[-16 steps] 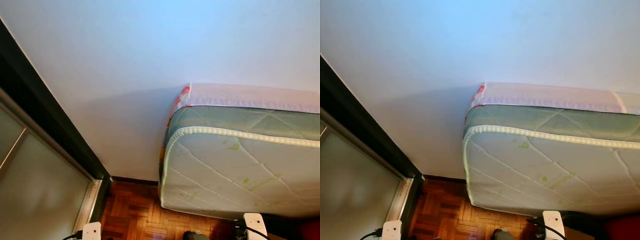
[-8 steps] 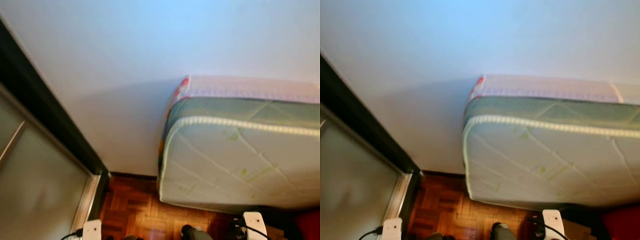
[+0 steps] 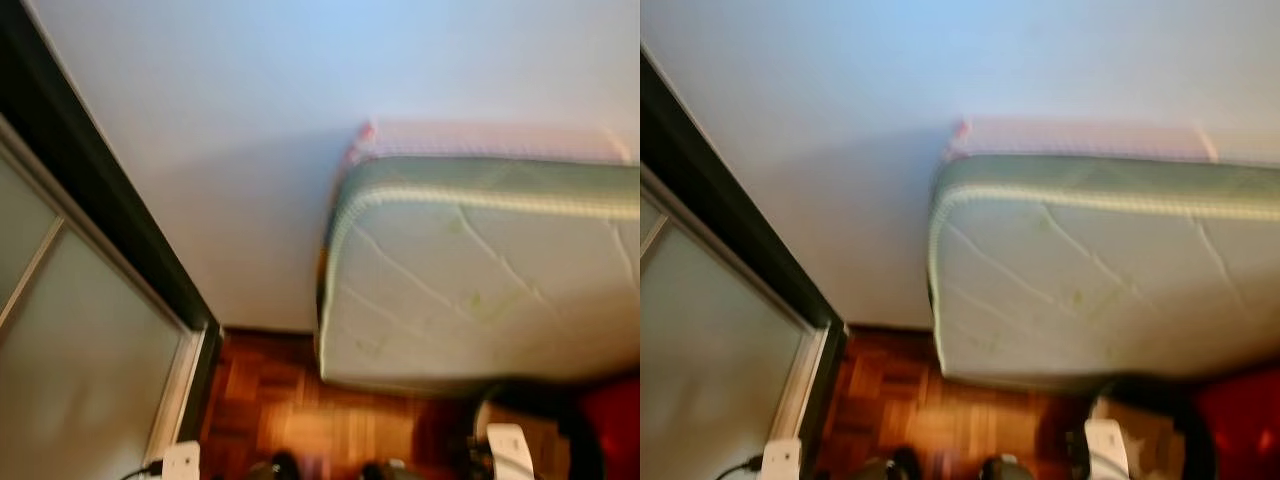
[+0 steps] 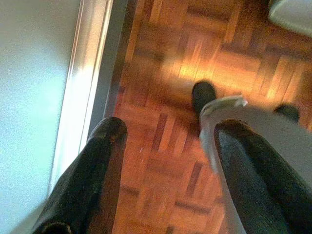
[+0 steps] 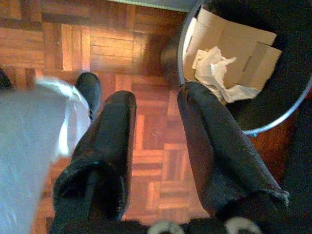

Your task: Clean up the room

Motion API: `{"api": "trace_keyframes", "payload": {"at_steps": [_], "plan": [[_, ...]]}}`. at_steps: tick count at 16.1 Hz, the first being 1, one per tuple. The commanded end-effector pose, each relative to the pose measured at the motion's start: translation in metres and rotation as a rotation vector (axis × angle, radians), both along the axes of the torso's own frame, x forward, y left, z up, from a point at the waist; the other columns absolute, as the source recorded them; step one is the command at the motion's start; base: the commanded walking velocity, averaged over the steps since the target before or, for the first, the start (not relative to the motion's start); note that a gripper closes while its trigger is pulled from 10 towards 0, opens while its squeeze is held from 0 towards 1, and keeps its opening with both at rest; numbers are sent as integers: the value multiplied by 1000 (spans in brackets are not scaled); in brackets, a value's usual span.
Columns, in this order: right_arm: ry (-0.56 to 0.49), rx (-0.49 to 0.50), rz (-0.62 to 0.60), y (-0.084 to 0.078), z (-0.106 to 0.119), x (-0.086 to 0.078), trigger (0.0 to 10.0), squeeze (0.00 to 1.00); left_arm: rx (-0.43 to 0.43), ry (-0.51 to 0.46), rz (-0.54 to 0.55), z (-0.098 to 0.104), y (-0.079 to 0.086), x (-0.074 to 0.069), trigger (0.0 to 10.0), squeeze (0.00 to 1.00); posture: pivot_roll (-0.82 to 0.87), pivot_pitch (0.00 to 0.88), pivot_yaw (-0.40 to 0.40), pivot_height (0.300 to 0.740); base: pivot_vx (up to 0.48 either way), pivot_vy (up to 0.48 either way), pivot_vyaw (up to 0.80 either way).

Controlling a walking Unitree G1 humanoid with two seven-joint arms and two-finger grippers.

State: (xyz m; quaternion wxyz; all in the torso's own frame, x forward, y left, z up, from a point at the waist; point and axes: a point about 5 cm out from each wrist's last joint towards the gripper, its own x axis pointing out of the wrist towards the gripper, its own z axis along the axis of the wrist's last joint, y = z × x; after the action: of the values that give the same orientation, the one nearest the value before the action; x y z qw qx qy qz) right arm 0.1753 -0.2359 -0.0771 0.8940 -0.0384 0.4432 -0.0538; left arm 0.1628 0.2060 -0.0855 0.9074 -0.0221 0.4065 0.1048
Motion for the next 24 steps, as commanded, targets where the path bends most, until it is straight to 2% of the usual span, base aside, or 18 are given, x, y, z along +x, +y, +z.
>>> {"api": "trace_keyframes", "payload": {"at_steps": [1, 15, 21, 24], "plan": [[53, 217, -48, 69, -14, -3, 10000, 0, -23, 83, 14, 0, 16, 2, 10000, 0, 19, 0, 22, 723, -262, 0, 0], [55, 217, -47, 69, -14, -3, 10000, 0, -16, 89, 15, 0, 17, 1, 10000, 0, 17, 0, 23, 723, -37, 0, 0], [66, 220, -38, 70, -15, -4, 10000, 0, -4, 86, -13, 1, 17, 2, 10000, 0, 17, 0, 25, 723, 0, 0, -735], [72, 217, -27, 69, -15, -4, 10000, 0, 6, 99, -18, 0, 16, 2, 10000, 0, 14, 0, 26, 723, 0, -314, -781]]}}
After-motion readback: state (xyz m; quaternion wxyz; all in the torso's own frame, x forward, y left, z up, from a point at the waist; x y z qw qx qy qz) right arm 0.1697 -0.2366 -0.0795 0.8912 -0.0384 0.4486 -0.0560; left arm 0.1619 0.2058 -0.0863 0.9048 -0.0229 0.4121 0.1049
